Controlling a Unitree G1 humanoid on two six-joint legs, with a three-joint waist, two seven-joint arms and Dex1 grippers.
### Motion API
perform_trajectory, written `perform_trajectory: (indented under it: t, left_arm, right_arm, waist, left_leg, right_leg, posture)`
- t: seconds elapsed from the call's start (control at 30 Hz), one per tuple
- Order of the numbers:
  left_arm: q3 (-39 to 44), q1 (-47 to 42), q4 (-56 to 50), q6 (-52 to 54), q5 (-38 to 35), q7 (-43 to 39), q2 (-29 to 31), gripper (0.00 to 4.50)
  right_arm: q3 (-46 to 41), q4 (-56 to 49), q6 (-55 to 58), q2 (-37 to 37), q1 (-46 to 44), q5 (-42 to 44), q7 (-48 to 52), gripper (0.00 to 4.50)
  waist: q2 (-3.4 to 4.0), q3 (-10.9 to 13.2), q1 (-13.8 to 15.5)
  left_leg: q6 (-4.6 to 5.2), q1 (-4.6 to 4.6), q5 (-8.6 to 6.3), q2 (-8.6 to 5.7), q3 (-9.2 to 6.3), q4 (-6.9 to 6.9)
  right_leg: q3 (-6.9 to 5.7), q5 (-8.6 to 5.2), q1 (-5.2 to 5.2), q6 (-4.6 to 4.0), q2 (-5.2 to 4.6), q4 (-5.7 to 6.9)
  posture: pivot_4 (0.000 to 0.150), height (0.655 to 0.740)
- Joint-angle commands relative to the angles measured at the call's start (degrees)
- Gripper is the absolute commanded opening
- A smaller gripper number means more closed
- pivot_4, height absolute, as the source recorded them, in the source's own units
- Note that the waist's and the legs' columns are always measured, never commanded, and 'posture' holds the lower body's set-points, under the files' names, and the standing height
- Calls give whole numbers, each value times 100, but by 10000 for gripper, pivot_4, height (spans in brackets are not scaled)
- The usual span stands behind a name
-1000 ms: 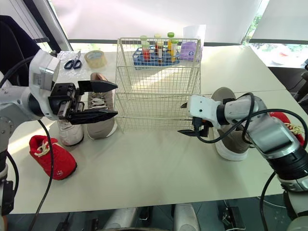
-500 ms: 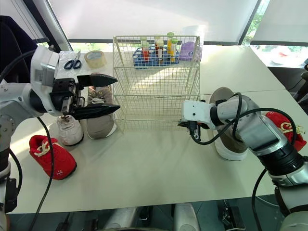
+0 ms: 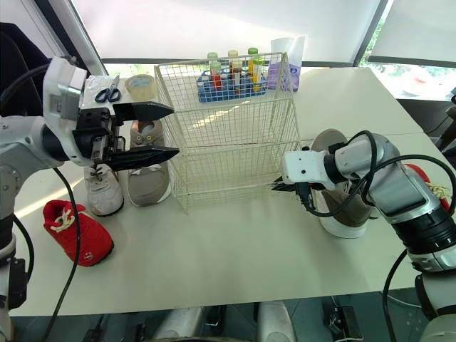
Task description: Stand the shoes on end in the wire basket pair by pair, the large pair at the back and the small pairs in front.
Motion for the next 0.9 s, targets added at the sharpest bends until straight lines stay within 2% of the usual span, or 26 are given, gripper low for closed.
perform_trajectory:
  t: [0.03, 0.17, 0.67, 0.9]
  left_arm:
    - [54, -137, -93, -5, 0, 18, 30, 45000]
    - [44, -163, -138, 24, -8, 79, 20, 45000]
    - [34, -182, -241, 70, -18, 247, -37, 45000]
    - [-61, -282, -173, 35, 40, 241, -133, 45000]
  right_arm:
    - [-220, -105, -174, -42, -187, -17, 167, 168]
    - [-168, -53, -121, 38, -185, -78, 164, 168]
    - [-225, -1143, 1856, 477, 70, 87, -576, 168]
    - [-172, -1243, 1886, 410, 259, -28, -718, 168]
  waist:
    - [0, 0, 0]
    - [0, 0, 2]
    - [-1, 0, -9]
    - [-3, -2, 1]
  left_leg:
    - [-1, 0, 1, 0, 0, 0]
    - [-1, 0, 1, 0, 0, 0]
    - [5, 2, -2, 1, 0, 4]
    - [11, 3, -6, 1, 0, 14]
  right_leg:
    - [0, 0, 0, 0, 0, 0]
    - [0, 0, 0, 0, 0, 0]
    - [2, -1, -10, -2, 0, 30]
    - [1, -1, -9, -2, 0, 40]
  posture:
    - [1500, 7400]
    - [1500, 7400]
    - [1500, 7400]
    - [1500, 7400]
